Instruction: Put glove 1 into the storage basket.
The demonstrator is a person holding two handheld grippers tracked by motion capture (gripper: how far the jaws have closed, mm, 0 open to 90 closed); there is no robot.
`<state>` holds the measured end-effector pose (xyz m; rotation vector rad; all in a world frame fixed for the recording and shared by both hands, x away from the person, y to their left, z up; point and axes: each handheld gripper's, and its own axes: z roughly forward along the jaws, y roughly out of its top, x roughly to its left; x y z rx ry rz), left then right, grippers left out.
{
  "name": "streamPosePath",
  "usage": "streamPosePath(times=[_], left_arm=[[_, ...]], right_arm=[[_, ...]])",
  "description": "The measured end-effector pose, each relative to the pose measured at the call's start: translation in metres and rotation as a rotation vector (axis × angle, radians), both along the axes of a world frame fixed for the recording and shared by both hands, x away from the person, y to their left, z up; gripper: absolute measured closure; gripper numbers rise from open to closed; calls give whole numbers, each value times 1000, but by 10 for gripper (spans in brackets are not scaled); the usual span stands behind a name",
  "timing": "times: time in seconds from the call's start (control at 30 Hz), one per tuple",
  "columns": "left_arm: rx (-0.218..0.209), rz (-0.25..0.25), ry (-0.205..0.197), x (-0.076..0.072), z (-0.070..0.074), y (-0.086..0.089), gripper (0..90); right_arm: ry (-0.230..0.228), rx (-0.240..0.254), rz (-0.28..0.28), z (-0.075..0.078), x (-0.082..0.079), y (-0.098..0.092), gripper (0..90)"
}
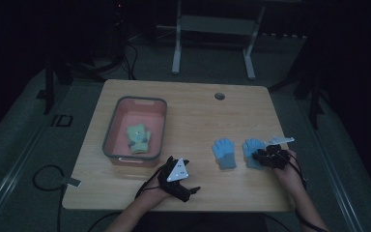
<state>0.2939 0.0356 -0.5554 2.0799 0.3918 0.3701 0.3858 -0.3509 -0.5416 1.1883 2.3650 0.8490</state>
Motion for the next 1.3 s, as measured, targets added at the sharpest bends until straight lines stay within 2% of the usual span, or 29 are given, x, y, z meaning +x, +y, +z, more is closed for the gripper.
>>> streamPosePath(times=[0.27,0.53,0.67,0.93,1.3], left_arm=[[2,-1,0,0,0,0,21],[1,-2,4,1,0,0,22],[1,-2,2,1,0,0,21],[5,-1,2,1,-1,-1,22],[5,-1,3,1,-1,0,21]], right_arm=[[1,19,-39,-1,-2,1,797],[-10,24,-76,4,-3,5,838],[-28,22,-71,16,-3,7,842],[-70,51,-73,40,-4,8,848],[-142,88,-25,75,-8,20,852]])
